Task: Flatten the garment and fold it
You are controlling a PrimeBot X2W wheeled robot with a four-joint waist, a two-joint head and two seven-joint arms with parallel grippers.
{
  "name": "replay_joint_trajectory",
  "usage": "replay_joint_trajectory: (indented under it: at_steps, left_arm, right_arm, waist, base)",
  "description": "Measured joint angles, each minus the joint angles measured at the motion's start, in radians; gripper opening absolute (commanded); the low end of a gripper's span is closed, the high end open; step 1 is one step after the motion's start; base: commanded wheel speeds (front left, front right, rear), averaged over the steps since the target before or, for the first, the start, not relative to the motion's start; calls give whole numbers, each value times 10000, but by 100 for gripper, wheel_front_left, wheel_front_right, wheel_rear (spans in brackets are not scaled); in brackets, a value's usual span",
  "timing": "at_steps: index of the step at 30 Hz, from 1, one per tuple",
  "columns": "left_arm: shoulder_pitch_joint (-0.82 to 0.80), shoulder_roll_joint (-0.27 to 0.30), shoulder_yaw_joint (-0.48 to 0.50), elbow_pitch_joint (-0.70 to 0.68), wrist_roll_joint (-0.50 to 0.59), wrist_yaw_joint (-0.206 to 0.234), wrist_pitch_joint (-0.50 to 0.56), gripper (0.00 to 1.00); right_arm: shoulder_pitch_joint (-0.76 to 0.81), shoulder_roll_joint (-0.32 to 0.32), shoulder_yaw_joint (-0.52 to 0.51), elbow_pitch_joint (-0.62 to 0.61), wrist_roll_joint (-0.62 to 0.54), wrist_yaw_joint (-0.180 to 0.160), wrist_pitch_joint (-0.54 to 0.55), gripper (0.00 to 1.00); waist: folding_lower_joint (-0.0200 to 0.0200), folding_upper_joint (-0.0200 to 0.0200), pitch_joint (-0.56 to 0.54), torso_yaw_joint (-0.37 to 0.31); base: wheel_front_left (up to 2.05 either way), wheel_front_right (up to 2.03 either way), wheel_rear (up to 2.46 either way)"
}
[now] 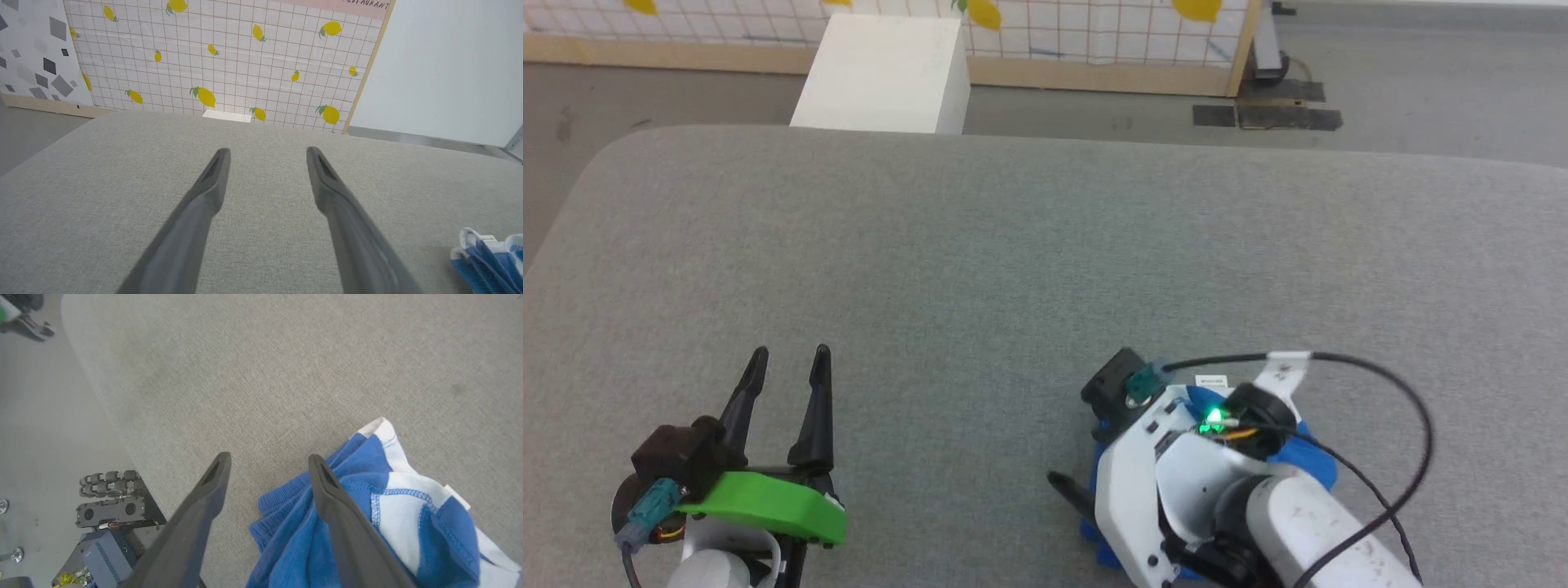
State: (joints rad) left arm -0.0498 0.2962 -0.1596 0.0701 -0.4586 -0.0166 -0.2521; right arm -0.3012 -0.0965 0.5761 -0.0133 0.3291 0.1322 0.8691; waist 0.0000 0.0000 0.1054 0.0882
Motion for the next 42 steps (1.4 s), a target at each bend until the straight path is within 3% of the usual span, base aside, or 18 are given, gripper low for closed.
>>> replay_joint_trajectory:
  at_steps: [4,9,15,20,27,41,42]
  left_arm:
    - [29,4,-77,-65,2,13,13,100]
    - [38,17,-119,-171,2,54,40,100]
    - [55,46,-136,-253,2,86,40,100]
    - [62,52,-161,-295,0,86,40,100]
    - [46,96,-176,-288,-4,86,40,100]
    - [-30,155,-219,-190,-82,82,36,100]
    - [-37,155,-232,-184,-82,82,36,100]
  right_arm:
    - [11,59,-734,-742,153,0,-278,100]
    - [509,31,-3024,-1250,-671,0,-481,100]
    - [1604,73,-5143,-1160,-1519,0,-284,100]
    - [2187,176,-5891,-690,-2071,0,-201,100]
    - [2355,347,-6019,127,-2324,0,-157,100]
    - [2124,416,-4585,1321,-1904,-2,-523,100]
    - [2061,410,-4556,1413,-1900,-4,-543,24]
  waist:
    - [0,0,-129,-186]
    - [0,0,-181,-376]
    - [0,0,-73,-436]
    - [0,0,64,-413]
    - [0,0,240,-279]
    - [0,0,468,-143]
    - [0,0,470,-138]
  base:
    - [0,0,0]
    - [0,0,0]
    - [0,0,0]
    - [0,0,0]
    - [0,0,0]
    - [0,0,0]
    - [0,0,0]
